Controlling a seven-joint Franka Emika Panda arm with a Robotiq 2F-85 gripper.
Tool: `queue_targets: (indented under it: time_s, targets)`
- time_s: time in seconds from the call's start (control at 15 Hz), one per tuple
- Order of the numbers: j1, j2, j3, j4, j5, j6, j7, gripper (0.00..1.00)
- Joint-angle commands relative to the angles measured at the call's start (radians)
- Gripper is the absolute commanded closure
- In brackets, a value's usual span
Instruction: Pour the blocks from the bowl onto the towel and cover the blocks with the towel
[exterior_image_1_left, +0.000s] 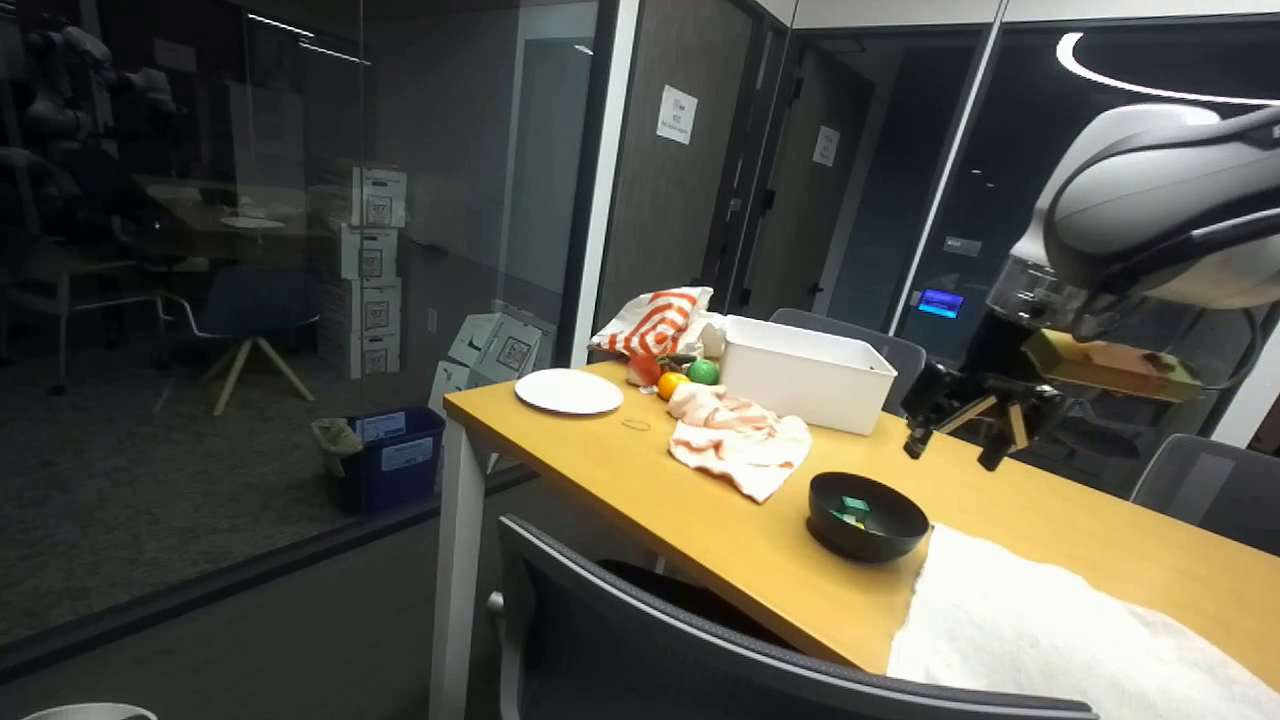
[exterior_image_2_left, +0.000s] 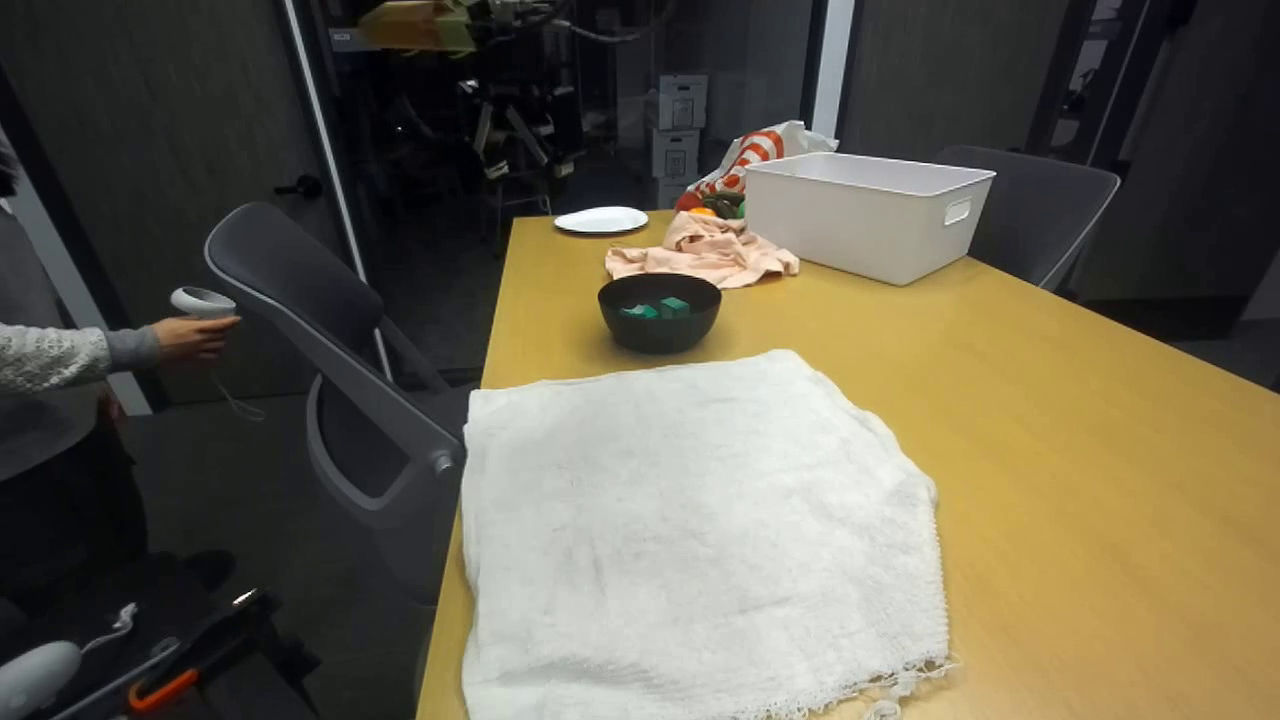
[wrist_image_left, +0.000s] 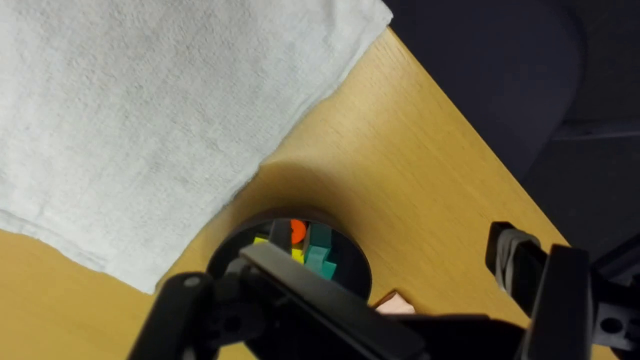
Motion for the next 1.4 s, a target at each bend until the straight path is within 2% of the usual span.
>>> queue_targets:
  time_s: [0.0,0.4,0.67,0.93,1.33]
  targets:
    - [0.028,0.201,0.000,0.217,-0.070,-0.005,-0.036,0.00]
    - [0.056,0.458,-0.014,0.455,-0.102,-0.023,-0.135,0.00]
    - [0.058,0.582,-0.022,0.566,-0.116,-0.023,-0.226,0.00]
    - [0.040,0.675,-0.037,0.663,-0.115,-0.039,-0.305,0.00]
    - [0.001,0.741,-0.014,0.715,-0.017,-0.041,-0.320,0.00]
